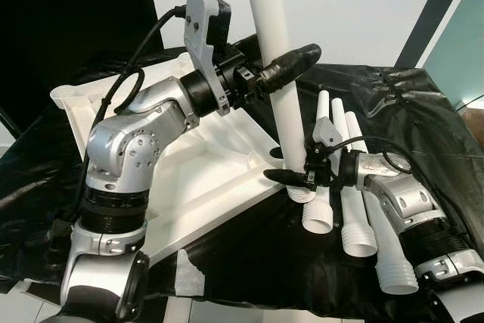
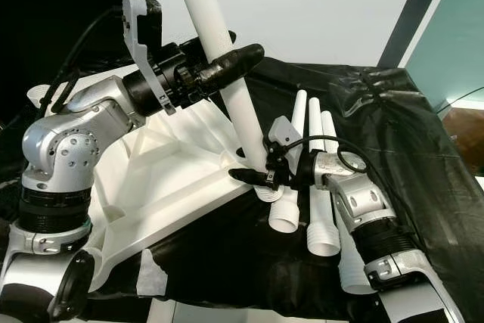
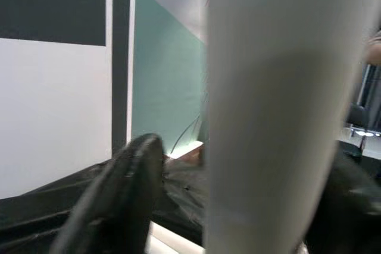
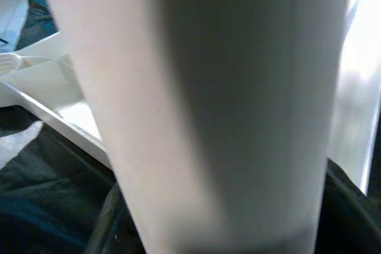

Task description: Building children table

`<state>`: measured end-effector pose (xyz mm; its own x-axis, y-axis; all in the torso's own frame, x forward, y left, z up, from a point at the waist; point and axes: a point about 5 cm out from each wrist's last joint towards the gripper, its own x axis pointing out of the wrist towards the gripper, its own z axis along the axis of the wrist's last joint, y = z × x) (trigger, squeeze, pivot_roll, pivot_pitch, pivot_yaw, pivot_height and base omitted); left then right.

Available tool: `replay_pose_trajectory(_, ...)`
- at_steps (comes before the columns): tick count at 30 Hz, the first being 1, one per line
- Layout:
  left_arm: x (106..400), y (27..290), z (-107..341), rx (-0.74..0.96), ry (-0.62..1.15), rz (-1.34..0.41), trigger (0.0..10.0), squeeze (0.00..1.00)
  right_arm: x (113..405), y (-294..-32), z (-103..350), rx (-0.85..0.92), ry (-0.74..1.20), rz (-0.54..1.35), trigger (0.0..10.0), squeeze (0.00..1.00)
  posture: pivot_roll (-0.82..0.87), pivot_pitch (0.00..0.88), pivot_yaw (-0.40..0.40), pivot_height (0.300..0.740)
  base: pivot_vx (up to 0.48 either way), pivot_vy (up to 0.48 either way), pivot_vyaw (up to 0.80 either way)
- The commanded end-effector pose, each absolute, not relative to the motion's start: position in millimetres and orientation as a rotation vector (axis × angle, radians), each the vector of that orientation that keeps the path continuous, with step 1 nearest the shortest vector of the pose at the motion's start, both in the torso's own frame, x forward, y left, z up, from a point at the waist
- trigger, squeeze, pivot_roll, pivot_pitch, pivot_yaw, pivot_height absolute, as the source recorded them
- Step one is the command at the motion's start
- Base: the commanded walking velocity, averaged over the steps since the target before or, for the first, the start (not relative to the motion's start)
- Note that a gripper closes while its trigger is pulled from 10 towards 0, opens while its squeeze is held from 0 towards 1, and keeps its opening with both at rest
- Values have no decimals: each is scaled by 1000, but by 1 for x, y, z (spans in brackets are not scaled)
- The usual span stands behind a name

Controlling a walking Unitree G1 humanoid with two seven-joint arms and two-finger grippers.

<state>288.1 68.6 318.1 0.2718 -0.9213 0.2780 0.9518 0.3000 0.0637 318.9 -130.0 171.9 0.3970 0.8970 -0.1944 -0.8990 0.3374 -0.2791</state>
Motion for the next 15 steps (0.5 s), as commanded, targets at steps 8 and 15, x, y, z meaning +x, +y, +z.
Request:
replay_pose_trajectory(8, 276, 63, 323, -61, -315, -1482, 0, 0, 325, -133, 182, -374, -23, 1138, 10000, 0, 7, 0, -41, 740, 0, 0, 0)
replay_pose_trajectory(15, 278, 58, 328, -26, -328, -1394, 0, 0, 336, -132, 188, -332, -49, 1031, 10000, 0, 11, 0, -45, 740, 0, 0, 0)
